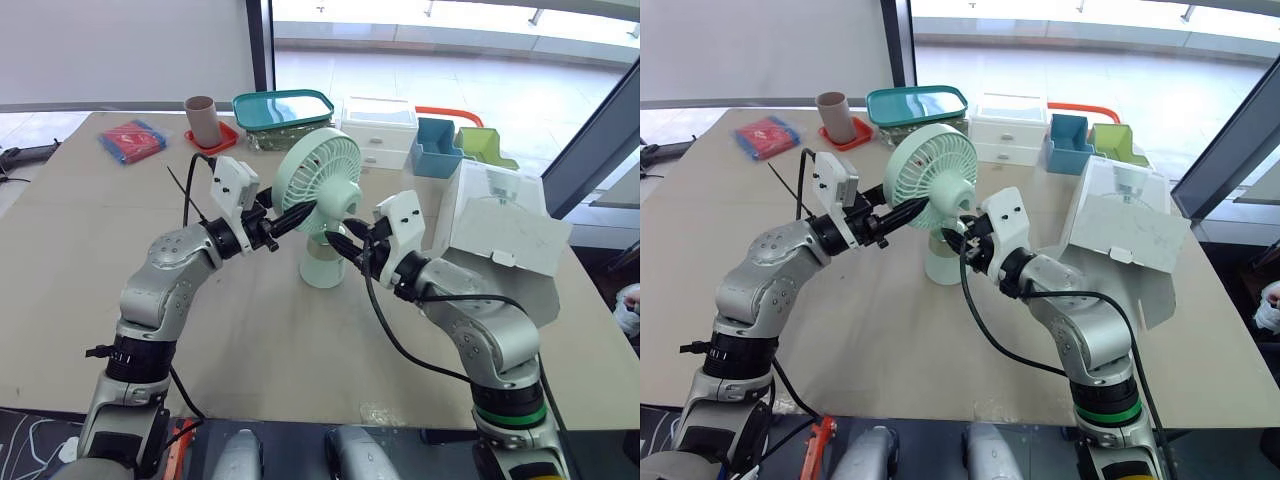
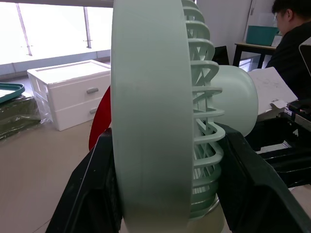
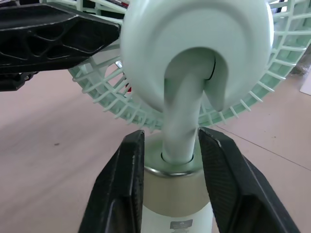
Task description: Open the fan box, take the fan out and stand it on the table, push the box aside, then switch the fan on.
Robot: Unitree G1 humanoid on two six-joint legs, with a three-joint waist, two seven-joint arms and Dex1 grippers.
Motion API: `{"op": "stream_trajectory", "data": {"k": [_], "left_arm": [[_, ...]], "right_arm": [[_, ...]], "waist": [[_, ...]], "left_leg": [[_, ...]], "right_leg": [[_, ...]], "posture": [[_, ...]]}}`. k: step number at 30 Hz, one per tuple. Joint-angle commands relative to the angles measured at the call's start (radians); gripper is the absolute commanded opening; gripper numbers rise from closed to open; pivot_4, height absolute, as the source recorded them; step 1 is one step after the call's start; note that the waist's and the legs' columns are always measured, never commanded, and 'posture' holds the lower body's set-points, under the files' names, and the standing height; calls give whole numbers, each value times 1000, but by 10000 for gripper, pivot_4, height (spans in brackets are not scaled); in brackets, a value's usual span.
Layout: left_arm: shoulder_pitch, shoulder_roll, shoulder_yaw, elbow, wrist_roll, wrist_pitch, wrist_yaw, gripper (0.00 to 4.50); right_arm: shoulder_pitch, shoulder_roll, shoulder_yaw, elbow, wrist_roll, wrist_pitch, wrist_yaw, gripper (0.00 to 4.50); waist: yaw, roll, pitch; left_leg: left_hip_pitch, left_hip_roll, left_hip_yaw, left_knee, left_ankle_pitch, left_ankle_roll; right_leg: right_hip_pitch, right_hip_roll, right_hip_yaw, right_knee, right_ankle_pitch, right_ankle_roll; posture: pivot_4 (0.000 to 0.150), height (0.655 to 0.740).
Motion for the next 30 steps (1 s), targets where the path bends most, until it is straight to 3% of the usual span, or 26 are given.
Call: {"op": "stream_trajectory", "data": {"k": [1, 22, 27, 30], "left_arm": [[-21, -3, 0, -64, -11, -6, 1, 19698], [-8, -7, -7, -89, -11, 19, 21, 19698], [-6, -8, -12, -93, -6, 19, 27, 19698], [-8, -8, -13, -89, -3, 16, 29, 19698]], "right_arm": [[-23, 9, -22, -13, 5, 0, -15, 19812], [-62, 53, -28, 62, 8, 15, -36, 19812], [-61, 55, -29, 59, 11, 23, -37, 5642], [-60, 55, -32, 56, 14, 28, -38, 4336]], "waist": [[0, 0, 0], [0, 0, 0], [0, 0, 0], [0, 0, 0]], "left_leg": [[0, 0, 0, 0, 0, 0], [0, 0, 0, 0, 0, 0], [0, 0, 0, 0, 0, 0], [0, 0, 0, 0, 0, 0]], "right_leg": [[0, 0, 0, 0, 0, 0], [0, 0, 0, 0, 0, 0], [0, 0, 0, 0, 0, 0], [0, 0, 0, 0, 0, 0]], "posture": [[1500, 7400], [1500, 7400], [1500, 7400], [1500, 7400]]}}
